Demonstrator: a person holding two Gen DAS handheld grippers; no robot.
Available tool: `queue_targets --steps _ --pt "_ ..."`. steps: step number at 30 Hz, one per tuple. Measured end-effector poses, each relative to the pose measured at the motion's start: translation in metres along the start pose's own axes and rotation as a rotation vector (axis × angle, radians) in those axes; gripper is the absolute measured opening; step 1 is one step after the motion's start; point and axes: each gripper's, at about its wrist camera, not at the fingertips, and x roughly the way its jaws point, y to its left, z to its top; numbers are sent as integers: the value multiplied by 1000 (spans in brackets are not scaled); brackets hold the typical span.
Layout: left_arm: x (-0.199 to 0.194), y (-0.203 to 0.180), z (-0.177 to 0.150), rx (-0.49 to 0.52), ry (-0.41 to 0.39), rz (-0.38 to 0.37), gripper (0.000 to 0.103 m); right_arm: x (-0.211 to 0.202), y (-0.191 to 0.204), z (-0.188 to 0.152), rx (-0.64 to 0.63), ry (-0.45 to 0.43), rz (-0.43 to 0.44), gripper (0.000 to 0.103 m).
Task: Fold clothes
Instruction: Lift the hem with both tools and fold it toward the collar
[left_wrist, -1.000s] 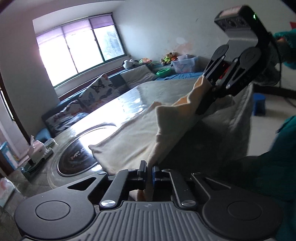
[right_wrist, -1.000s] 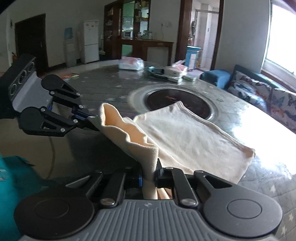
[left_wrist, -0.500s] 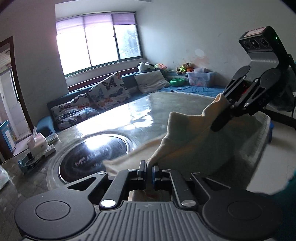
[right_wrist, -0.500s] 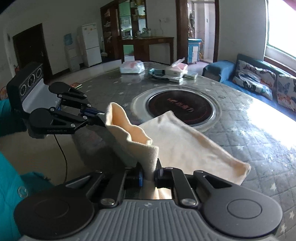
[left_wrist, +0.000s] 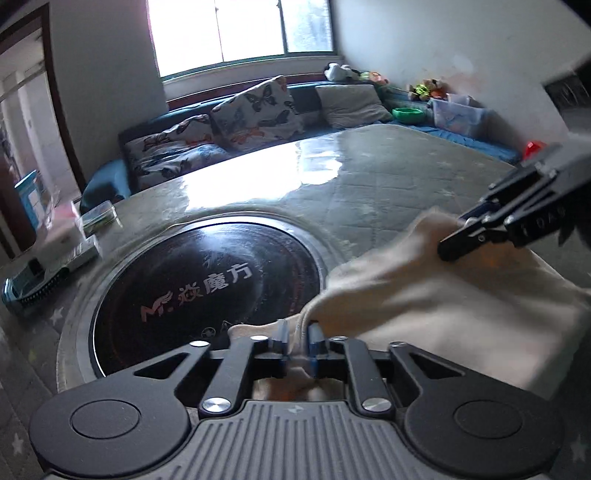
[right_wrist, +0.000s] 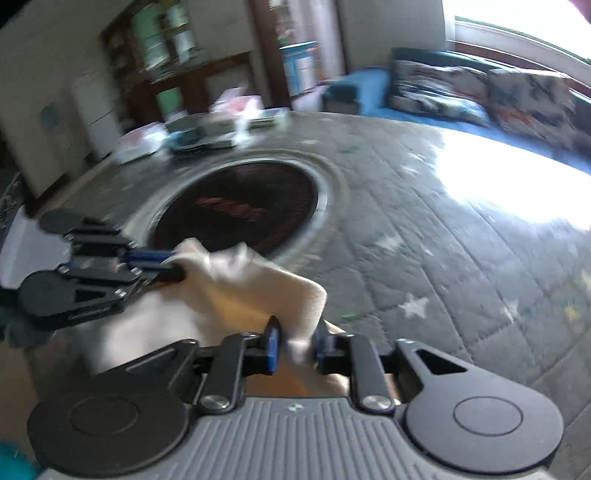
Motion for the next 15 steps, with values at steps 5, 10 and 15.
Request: queue_targets --steps 5,10,15 --pt "0 7 1 -75 23 31 54 -16 -4 -14 51 -96 -78 32" --pt "-21 4 4 -145 -21 29 97 -37 2 -26 74 -165 -121 32" --pt "-35 -7 4 -187 -55 -6 103 -34 11 -35 97 -149 -78 32"
